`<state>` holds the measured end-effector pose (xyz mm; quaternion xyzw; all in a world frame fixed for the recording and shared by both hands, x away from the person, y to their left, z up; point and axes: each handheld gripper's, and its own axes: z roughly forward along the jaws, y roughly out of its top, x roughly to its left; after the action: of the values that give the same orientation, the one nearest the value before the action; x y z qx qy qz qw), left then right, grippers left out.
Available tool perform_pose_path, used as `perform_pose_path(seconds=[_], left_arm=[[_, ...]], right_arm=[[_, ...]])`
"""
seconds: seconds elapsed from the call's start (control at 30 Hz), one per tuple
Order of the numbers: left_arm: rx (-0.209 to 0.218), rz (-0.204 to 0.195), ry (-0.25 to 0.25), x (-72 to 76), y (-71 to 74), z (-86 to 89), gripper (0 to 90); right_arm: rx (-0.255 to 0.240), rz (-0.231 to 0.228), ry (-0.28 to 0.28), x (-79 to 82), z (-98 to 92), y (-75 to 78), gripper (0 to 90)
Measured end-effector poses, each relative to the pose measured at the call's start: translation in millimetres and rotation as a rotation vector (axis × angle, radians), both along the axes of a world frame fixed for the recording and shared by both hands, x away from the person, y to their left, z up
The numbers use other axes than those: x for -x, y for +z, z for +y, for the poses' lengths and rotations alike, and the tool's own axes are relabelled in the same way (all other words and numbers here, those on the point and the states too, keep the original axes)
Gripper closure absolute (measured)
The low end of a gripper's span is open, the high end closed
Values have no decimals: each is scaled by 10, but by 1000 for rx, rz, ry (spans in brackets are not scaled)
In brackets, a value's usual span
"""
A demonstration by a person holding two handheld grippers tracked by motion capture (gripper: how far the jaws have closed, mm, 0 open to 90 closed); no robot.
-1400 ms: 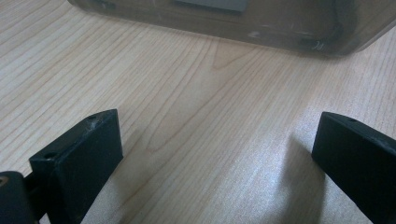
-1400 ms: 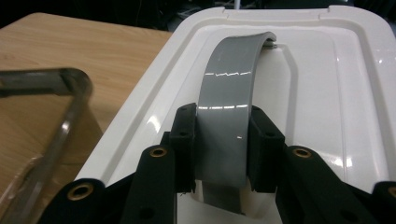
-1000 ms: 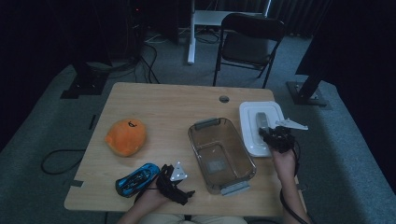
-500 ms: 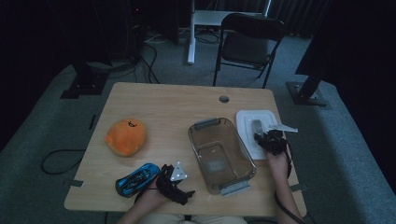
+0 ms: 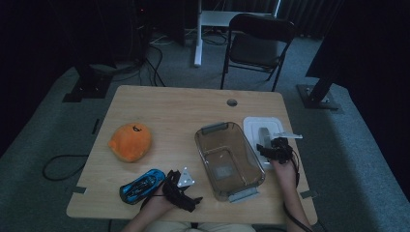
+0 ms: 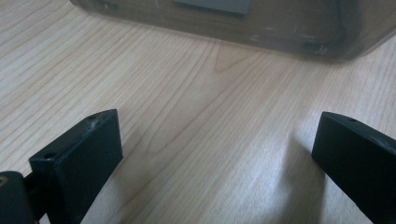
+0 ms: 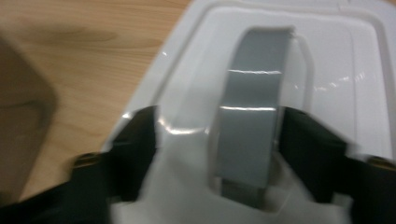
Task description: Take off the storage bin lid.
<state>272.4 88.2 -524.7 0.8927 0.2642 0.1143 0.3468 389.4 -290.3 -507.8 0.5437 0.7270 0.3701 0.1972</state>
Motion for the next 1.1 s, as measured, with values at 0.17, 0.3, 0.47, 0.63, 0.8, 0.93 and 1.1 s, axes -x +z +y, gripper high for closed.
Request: perform_pose_path(seconds=[0.17,0.3,0.47,0.63,0.8,0.93,1.1], left_arm=[[-20,24,-5,-28,70,-58,23],[-4,12,61,-97,176,-42,23],[-13,4,144,-259,300,3,23],[-42,-13,159,-404,357,-26,42],[-29,-15,154,-505,409,-53,42],[-28,-22,147,-564,434,-69,42],[-41,-19,142,-662,493,-15,42]], right_arm=[[-10,-3,60,133,0,95,126],[14,-25,91,274,-6,102,126],[17,-44,117,428,16,83,125],[13,-53,149,558,119,35,123],[14,-43,173,626,191,8,133],[-15,-48,195,685,226,11,131],[-35,-40,221,725,270,15,134]])
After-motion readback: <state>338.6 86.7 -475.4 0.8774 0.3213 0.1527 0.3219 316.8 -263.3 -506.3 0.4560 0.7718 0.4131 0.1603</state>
